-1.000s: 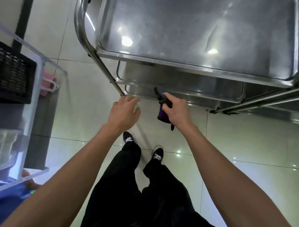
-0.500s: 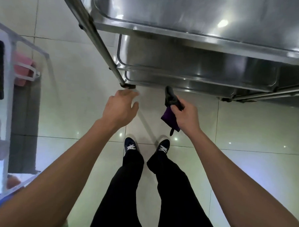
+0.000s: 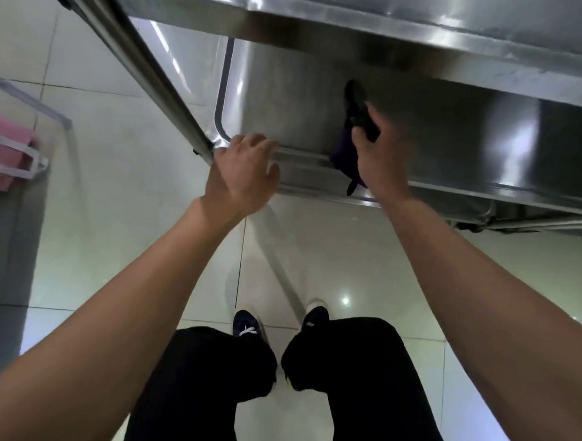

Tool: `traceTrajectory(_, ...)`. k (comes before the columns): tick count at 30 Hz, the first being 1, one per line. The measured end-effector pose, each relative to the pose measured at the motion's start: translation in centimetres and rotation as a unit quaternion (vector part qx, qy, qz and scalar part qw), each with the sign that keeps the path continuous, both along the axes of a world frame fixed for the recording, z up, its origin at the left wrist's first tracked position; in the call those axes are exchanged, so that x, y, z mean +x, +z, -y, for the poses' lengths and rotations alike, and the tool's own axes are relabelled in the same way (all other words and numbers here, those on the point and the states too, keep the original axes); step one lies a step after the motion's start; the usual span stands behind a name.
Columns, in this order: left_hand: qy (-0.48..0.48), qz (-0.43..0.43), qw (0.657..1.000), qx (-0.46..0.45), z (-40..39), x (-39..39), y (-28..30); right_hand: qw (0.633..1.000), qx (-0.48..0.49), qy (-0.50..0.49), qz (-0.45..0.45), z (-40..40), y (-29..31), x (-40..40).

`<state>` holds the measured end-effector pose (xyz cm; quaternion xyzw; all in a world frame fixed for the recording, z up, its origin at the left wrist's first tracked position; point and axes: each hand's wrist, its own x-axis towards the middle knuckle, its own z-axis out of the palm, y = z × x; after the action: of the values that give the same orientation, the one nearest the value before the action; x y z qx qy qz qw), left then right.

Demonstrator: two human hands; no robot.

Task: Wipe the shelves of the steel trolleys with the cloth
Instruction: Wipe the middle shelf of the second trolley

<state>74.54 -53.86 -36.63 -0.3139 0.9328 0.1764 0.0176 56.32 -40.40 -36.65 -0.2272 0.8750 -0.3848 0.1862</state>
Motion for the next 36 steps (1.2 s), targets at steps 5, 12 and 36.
traceTrajectory(5, 0.023, -0.037, 0.998, -0.043, 1.2, -0.1, -4.8, 0.993, 0.031, 0.109, -0.032, 3.5, -5.0, -0.7)
traceTrajectory(12, 0.025, -0.272, 0.949, -0.156, 2.6, 0.8, -11.2, 0.939, 0.129, 0.235, -0.217, 5.1, -11.4, -0.9)
traceTrajectory(36, 0.05, -0.223, 0.943, -0.242, 2.5, 4.1, -13.0, 0.899, 0.155, 0.322, -0.253, 10.6, -10.9, 1.9)
